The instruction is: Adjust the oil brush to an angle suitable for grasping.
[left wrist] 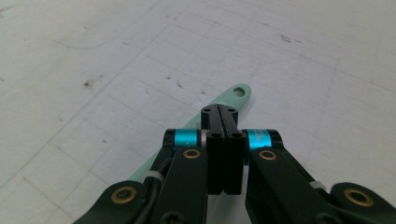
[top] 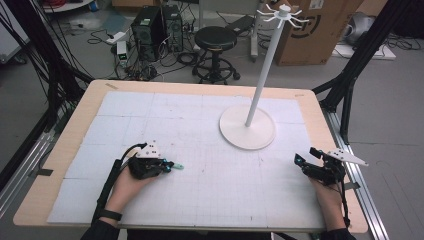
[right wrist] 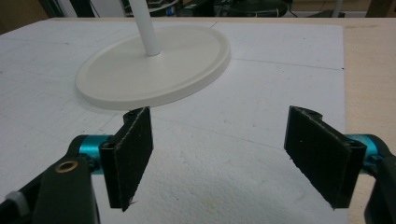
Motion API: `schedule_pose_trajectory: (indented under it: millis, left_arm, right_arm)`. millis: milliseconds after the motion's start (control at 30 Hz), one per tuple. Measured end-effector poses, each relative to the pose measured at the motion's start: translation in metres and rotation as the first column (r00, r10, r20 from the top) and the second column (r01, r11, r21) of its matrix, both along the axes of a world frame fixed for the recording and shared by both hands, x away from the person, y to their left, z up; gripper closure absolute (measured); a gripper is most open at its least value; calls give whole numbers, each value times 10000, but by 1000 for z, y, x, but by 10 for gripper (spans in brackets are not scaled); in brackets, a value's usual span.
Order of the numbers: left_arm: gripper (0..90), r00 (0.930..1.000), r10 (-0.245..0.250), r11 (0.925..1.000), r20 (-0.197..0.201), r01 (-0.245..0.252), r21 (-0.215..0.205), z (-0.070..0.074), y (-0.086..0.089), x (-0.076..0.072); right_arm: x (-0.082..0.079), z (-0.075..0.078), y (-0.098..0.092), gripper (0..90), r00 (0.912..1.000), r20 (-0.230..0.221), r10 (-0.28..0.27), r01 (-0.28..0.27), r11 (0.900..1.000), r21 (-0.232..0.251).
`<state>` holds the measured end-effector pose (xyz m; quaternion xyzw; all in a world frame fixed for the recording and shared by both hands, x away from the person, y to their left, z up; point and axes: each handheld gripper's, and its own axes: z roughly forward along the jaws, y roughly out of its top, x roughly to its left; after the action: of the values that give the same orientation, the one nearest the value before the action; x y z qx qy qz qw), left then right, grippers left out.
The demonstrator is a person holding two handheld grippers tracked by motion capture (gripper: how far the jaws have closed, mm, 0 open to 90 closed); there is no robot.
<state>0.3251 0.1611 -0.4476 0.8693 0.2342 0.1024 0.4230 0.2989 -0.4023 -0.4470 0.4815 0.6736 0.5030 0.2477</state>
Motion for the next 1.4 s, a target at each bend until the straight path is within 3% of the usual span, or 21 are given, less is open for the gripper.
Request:
schedule_pose_trajectory:
  millis: [167,333,433,600,700,767,833,867,1000,1100,1167,1233,1267,1400]
  left_arm:
    - [899,9939,1097,9939,-85,-1098,-103,-1,-5,11]
    - [900,9882,1531,9881,46,-1532,124,1,-12,19]
    - [899,9812,1925,9812,138,-1927,81,0,-14,25]
    - [899,9623,2720,9619,-20,-2720,-288,-3,-8,33]
    - [899,9455,3253,9433,-149,-3256,-639,-2,-3,38]
    - [899,9436,3307,9412,-175,-3311,-668,-2,-2,39]
    - [899,9383,3445,9339,-292,-3457,-913,-2,0,40]
    - [899,9390,3424,9321,-331,-3439,-1138,-2,2,40]
    - [895,9432,3306,9327,-340,-3320,-1407,3,6,38]
    - [817,9421,3354,9300,38,-3304,-1607,13,15,32]
    - [749,9381,3454,9210,257,-3336,-2010,21,25,26]
    - [707,9341,3558,9106,298,-3393,-2357,28,36,21]
    - [604,9362,3501,9100,301,-3324,-2478,30,43,19]
    - [423,9392,3430,8972,142,-3231,-3011,38,72,10]
  right_arm:
    - [0,0,0,236,10000,-48,10,-10,10000,58]
    - [0,0,-1,236,10000,-55,-6,6,10000,55]
    - [0,0,-1,237,9999,-111,-36,38,9999,109]
    - [1,0,-1,238,9999,-99,-30,31,9999,127]
    - [1,0,-1,239,9999,-120,-33,35,9999,136]
    - [1,0,-1,239,9999,-132,-36,38,9999,157]
    - [1,0,-1,239,9999,-146,-35,37,9999,155]
    - [1,0,-1,239,9999,-146,-38,40,9999,141]
    - [1,0,-1,239,9999,-144,-19,21,9999,149]
    - [1,0,-1,239,9999,-164,-26,29,9998,173]
    - [1,0,-1,239,9999,-151,-30,33,9999,164]
    - [1,0,-1,239,9999,-149,-28,30,9999,160]
    - [1,0,-1,239,9999,-156,-20,23,9999,165]
    - [1,0,-1,239,9999,-121,-15,16,9999,128]
